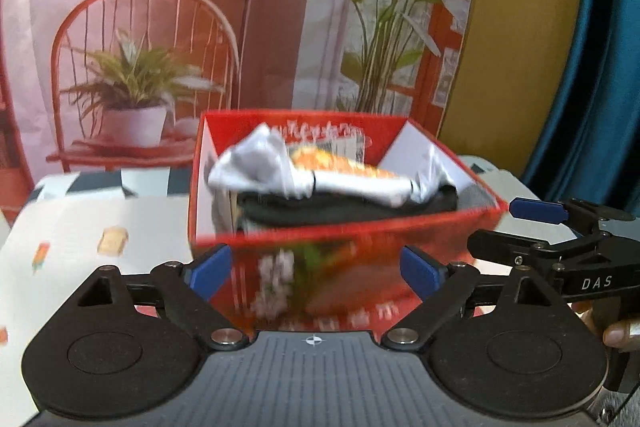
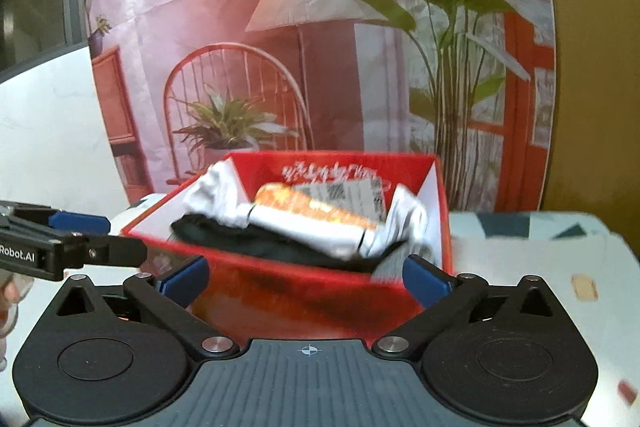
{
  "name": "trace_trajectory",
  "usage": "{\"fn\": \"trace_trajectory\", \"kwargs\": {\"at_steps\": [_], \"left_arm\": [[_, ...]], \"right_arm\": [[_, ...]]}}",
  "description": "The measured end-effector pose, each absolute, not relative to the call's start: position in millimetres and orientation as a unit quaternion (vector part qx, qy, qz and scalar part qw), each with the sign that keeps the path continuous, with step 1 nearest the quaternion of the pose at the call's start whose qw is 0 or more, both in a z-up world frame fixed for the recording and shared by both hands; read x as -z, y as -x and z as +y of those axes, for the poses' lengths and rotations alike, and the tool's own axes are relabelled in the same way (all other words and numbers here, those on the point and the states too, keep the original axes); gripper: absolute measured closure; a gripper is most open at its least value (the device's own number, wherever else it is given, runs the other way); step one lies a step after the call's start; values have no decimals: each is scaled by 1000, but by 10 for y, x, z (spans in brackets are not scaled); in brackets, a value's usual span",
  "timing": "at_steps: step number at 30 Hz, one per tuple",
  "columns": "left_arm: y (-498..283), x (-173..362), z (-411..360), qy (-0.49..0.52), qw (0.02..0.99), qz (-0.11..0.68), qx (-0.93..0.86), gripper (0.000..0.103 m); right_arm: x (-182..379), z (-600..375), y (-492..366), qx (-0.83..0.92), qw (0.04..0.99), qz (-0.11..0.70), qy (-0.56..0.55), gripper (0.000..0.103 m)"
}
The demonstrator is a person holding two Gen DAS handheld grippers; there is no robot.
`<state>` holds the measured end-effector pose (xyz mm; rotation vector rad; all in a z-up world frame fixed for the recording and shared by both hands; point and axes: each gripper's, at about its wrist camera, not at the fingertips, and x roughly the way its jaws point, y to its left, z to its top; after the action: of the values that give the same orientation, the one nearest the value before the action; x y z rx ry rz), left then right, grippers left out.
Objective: Organize soft objects
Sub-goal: 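Move both tools down to the black dotted-finger gloves, then close both grippers on the black gloves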
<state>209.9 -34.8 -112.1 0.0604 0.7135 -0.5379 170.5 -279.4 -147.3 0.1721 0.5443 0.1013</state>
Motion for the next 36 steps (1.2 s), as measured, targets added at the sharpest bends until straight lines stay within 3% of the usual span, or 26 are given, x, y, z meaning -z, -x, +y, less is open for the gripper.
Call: {"fn": "trace_trajectory", "kwargs": {"at_steps": [7,10,18,36], "left_arm": [[-1968,1540,-288,-17,884,388,260,13],[-1950,1753,-317,-19,874,408,265,18],[-1945,2155,-313,9,849,451,275,58],[-1817,2249,-316,-5,852,437,289,58]], "right_arm": [[1898,-2744,-1434,-40,942,316,-106,2],[2075,-2734,-1385,-35,936,332,-114,3],[2425,-2717,-1394,-15,923,369,-111,11],[2618,-2625,-1329,-40,922,376,-79,13]]}}
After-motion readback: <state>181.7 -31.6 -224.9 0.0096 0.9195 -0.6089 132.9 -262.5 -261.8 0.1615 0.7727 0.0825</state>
